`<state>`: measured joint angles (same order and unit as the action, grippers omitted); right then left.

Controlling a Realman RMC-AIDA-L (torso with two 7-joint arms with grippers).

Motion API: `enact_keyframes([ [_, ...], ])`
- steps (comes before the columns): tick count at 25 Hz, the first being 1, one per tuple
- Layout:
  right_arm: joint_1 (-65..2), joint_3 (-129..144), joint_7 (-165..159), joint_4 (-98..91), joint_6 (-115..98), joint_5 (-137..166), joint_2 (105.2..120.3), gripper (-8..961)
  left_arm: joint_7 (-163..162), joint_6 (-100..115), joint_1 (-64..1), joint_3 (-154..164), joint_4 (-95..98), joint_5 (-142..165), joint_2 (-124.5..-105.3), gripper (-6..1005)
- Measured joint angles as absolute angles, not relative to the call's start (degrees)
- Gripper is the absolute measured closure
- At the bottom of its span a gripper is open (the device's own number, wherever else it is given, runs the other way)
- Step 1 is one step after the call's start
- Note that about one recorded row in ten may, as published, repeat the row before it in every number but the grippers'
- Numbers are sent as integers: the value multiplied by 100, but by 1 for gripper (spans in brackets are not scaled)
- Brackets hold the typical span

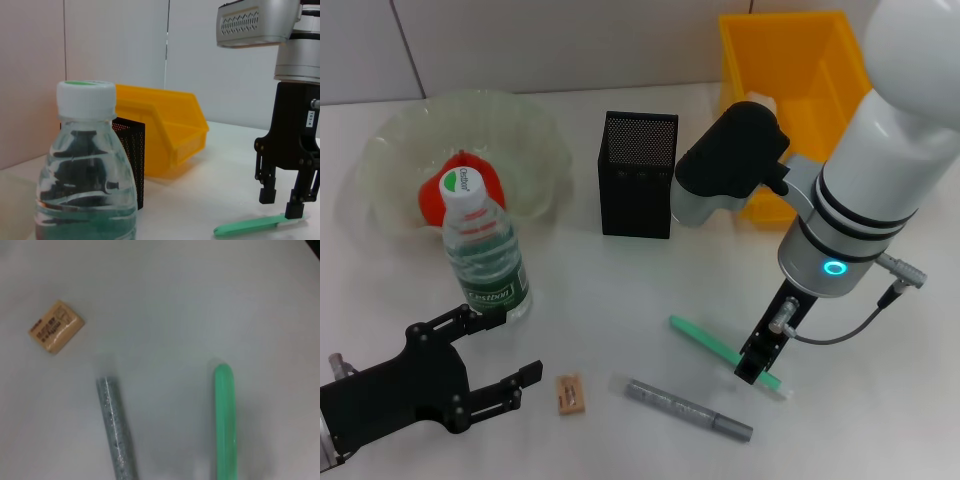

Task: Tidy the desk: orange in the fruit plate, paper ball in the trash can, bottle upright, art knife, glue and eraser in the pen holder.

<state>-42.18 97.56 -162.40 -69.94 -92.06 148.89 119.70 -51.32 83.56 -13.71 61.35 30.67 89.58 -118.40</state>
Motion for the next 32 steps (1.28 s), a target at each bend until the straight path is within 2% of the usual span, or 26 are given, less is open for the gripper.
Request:
enact_keyframes([
  [12,-4309,9901,-16242,-6792,-9158,14888,11971,470,-5140,8375,-1371,6134,3067,8958,-11839,214],
  [22,-4324,9896,-16225,-6700,-9149,14887,11970,602,-5153,8385,-1371,6140,3067,8954,-11838,215],
  [32,-4324,9896,-16197,-6604,-9112,14888,11970,622,-5149,8385,-1404,6134,3067,8946,-11847,215],
])
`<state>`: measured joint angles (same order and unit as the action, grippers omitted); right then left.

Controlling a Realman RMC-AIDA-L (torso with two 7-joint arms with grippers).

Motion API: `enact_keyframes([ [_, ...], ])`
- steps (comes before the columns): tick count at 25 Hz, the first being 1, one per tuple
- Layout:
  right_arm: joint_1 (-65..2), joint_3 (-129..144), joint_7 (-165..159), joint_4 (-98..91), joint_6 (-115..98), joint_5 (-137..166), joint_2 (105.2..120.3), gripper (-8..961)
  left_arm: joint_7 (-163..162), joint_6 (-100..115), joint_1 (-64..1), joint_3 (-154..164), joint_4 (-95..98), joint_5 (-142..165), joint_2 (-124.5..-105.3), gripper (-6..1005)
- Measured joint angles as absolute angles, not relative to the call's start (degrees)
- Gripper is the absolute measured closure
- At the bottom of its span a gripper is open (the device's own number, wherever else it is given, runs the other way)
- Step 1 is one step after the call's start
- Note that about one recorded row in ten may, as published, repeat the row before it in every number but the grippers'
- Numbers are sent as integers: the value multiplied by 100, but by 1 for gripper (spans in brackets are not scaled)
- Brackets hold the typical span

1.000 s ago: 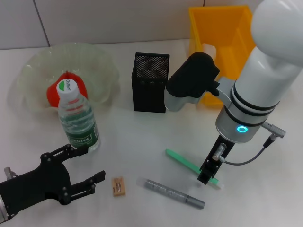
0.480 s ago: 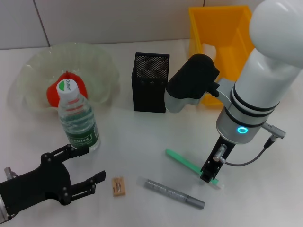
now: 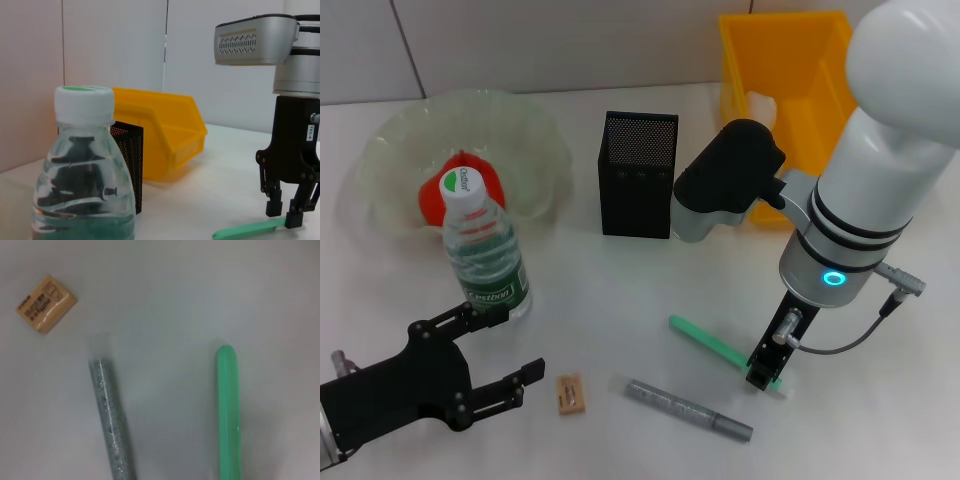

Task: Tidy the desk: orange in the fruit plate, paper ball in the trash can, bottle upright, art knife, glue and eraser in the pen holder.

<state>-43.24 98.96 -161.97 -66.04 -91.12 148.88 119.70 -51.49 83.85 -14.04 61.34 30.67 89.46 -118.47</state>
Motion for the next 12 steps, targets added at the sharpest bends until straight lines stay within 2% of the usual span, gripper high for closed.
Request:
enact_keyframes([
  [12,-4387,9905,-16181,-6469,-9075,14889,11970,690,-5155,8387,-1415,6125,3068,8947,-11847,214],
])
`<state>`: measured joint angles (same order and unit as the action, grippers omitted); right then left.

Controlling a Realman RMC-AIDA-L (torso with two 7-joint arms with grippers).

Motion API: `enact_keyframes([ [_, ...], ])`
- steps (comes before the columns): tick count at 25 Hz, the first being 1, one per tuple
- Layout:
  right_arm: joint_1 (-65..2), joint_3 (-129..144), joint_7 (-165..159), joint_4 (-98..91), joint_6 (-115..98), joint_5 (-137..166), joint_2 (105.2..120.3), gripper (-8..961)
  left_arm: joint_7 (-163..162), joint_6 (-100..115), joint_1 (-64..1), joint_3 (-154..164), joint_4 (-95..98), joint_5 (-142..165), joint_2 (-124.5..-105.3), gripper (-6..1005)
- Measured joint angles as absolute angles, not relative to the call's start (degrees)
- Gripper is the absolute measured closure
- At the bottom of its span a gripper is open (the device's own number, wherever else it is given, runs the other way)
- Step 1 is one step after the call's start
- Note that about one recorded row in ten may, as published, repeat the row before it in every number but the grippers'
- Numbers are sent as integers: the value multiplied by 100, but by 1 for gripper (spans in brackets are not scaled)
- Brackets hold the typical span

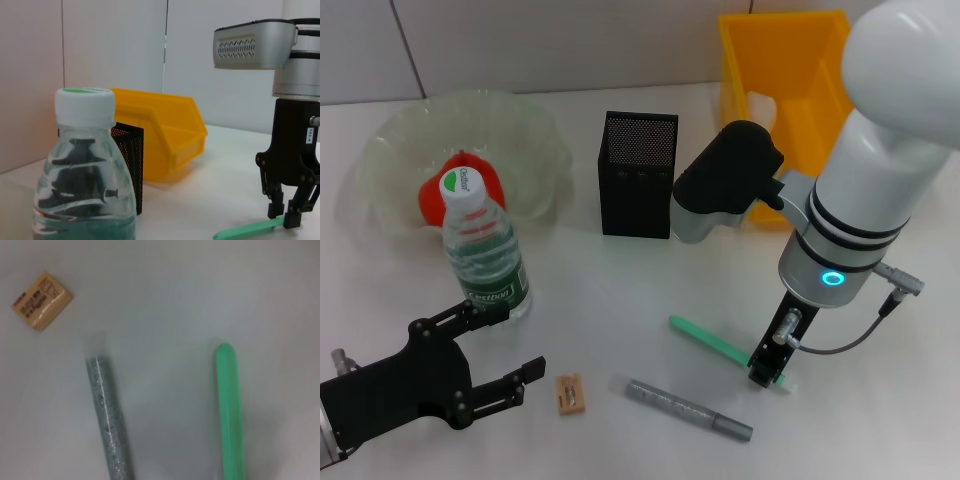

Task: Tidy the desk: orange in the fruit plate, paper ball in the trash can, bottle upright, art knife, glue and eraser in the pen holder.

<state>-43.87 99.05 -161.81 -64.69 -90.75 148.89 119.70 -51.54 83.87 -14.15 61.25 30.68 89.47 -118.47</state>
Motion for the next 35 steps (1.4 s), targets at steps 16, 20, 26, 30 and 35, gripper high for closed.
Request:
enact_keyframes([
  [16,-4503,10045,-16076,-6292,-9045,14754,11970,763,-5147,8411,-1424,6136,3075,8947,-11839,215],
  [20,-4492,10016,-16058,-6338,-9054,14752,11970,799,-5143,8412,-1424,6135,3080,8947,-11839,215],
  [26,-4418,9380,-15816,-6827,-9387,14761,11931,800,-5162,8412,-1424,6133,3103,8948,-11838,215],
  [30,-4369,8905,-15541,-7295,-9795,14782,11926,800,-5170,8418,-1427,6125,3113,8947,-11838,214],
  [35,-4369,8135,-14993,-8346,-10554,15121,11904,799,-5163,8420,-1436,6122,3114,8942,-11843,214],
])
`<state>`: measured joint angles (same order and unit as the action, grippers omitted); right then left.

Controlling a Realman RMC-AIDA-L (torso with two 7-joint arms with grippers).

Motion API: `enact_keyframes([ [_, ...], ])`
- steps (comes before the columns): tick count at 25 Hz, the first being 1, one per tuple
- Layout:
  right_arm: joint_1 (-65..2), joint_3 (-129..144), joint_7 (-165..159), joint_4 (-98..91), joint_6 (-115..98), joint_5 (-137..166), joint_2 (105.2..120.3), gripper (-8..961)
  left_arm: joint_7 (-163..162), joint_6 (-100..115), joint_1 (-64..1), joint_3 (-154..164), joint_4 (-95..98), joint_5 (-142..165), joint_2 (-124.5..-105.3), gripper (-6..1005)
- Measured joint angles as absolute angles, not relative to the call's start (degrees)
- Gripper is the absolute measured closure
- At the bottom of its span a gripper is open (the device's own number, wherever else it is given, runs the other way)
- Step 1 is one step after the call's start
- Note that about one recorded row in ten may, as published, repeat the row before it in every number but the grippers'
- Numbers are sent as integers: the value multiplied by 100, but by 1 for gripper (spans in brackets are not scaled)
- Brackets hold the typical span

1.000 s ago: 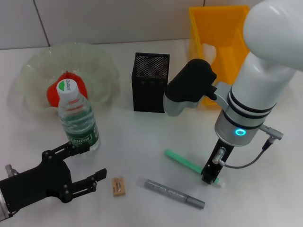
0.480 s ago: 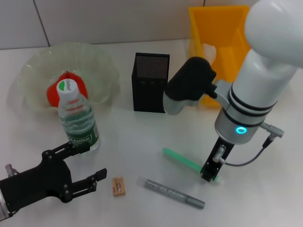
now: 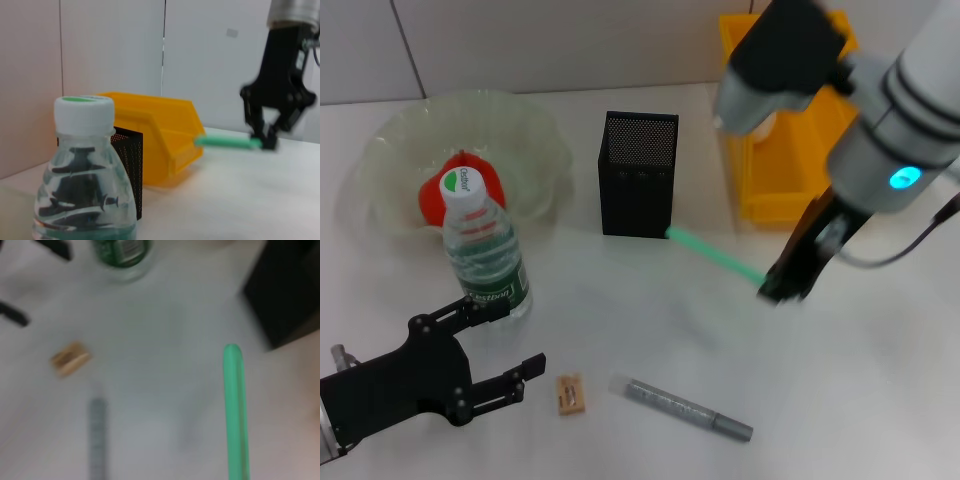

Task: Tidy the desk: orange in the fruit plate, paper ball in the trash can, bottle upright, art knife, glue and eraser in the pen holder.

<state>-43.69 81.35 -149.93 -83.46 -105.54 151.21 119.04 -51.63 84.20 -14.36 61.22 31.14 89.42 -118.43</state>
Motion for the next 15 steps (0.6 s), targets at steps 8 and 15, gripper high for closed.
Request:
enact_keyframes([
  [8,-4627,7624,-13857,-9270,-10446,16650,11889,799,-5138,8392,-1511,6117,3075,8891,-11859,214],
  [15,-4724,7661,-12861,-9598,-9874,16722,11865,800,-5129,8378,-1544,6117,3068,8851,-11862,214],
])
